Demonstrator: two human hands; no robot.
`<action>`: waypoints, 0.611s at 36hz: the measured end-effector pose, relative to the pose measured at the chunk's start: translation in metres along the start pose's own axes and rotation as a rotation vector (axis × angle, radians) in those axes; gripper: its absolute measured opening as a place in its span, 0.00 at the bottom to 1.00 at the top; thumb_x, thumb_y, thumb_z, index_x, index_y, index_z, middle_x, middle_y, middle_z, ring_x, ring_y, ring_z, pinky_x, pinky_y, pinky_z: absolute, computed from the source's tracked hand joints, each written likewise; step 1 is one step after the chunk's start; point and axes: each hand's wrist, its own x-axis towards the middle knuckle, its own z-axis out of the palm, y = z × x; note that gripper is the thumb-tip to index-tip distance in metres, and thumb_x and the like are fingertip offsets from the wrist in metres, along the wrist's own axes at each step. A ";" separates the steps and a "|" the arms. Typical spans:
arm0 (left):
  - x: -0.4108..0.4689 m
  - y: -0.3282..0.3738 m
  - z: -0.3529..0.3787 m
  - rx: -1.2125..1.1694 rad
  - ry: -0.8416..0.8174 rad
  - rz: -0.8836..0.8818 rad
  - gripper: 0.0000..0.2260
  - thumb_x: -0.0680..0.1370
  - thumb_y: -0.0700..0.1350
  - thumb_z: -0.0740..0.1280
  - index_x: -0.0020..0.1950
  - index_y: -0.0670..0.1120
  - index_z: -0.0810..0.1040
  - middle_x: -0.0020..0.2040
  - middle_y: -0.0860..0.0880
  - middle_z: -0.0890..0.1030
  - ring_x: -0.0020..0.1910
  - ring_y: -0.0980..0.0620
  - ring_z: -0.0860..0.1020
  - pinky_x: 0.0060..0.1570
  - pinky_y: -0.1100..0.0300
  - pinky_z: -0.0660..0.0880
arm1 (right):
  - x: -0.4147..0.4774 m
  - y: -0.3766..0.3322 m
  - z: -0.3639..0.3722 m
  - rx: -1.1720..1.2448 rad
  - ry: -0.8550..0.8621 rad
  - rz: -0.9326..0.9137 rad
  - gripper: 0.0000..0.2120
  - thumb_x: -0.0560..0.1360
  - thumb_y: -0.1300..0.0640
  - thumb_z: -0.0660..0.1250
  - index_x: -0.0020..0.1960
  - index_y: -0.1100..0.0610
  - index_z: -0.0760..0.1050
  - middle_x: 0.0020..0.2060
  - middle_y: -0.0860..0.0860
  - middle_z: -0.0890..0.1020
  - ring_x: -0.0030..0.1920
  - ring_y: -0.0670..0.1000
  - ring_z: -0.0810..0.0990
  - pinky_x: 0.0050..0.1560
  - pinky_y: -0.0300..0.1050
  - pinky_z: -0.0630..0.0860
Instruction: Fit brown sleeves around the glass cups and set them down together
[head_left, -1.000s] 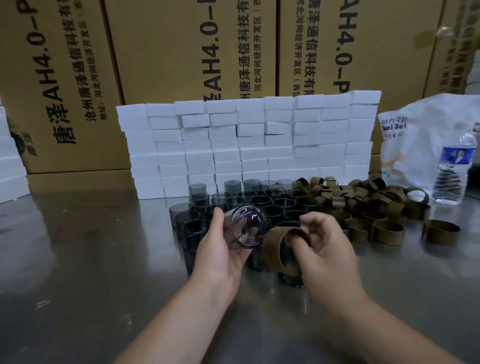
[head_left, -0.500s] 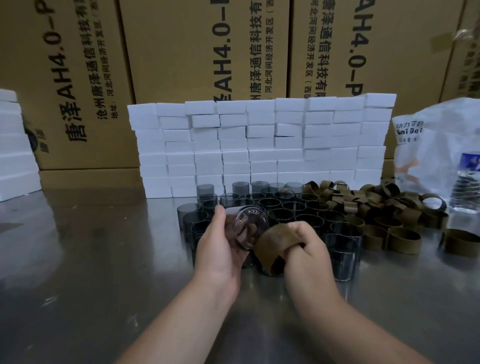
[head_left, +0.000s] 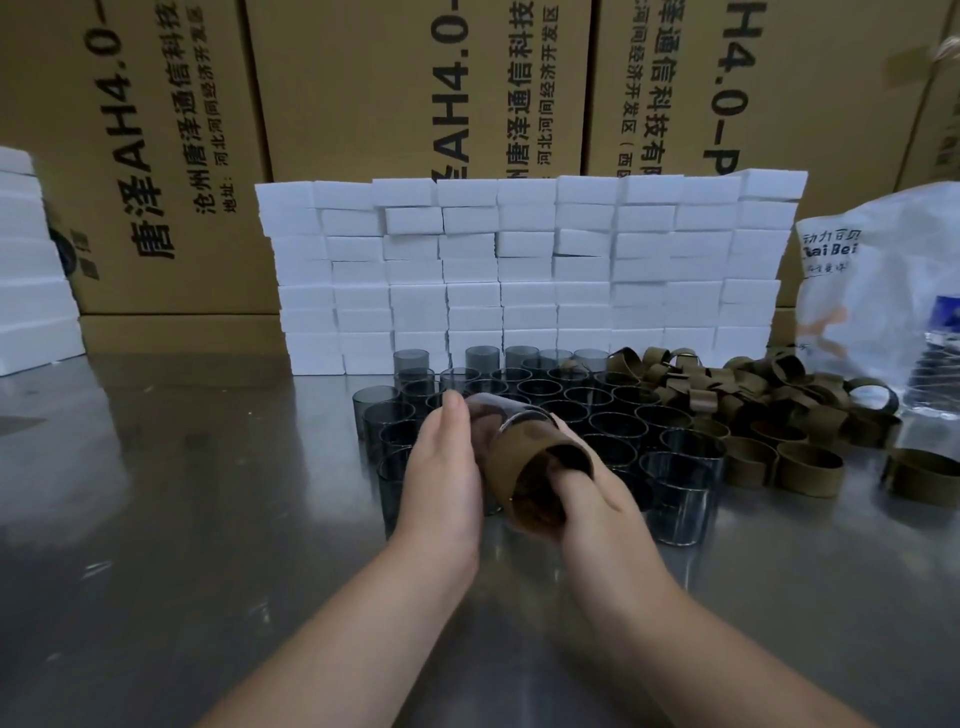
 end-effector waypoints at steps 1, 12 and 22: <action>-0.001 -0.001 0.001 0.057 0.039 0.046 0.19 0.81 0.54 0.53 0.42 0.51 0.80 0.41 0.49 0.83 0.44 0.50 0.80 0.47 0.55 0.77 | 0.000 -0.001 0.000 -0.001 0.005 -0.013 0.20 0.76 0.54 0.56 0.67 0.49 0.72 0.60 0.47 0.79 0.63 0.46 0.76 0.66 0.53 0.70; -0.019 -0.004 -0.007 0.538 -0.082 0.495 0.23 0.75 0.64 0.42 0.64 0.61 0.65 0.67 0.55 0.68 0.67 0.60 0.65 0.68 0.59 0.61 | 0.004 -0.001 0.002 0.192 0.176 0.011 0.17 0.79 0.62 0.55 0.49 0.49 0.82 0.48 0.49 0.85 0.54 0.51 0.81 0.60 0.55 0.75; -0.032 -0.007 -0.005 0.901 -0.343 0.551 0.24 0.71 0.65 0.42 0.65 0.65 0.39 0.73 0.61 0.45 0.69 0.74 0.42 0.65 0.78 0.42 | 0.000 -0.006 -0.002 -0.080 0.264 -0.013 0.17 0.79 0.57 0.54 0.63 0.47 0.74 0.55 0.45 0.81 0.59 0.47 0.77 0.64 0.54 0.71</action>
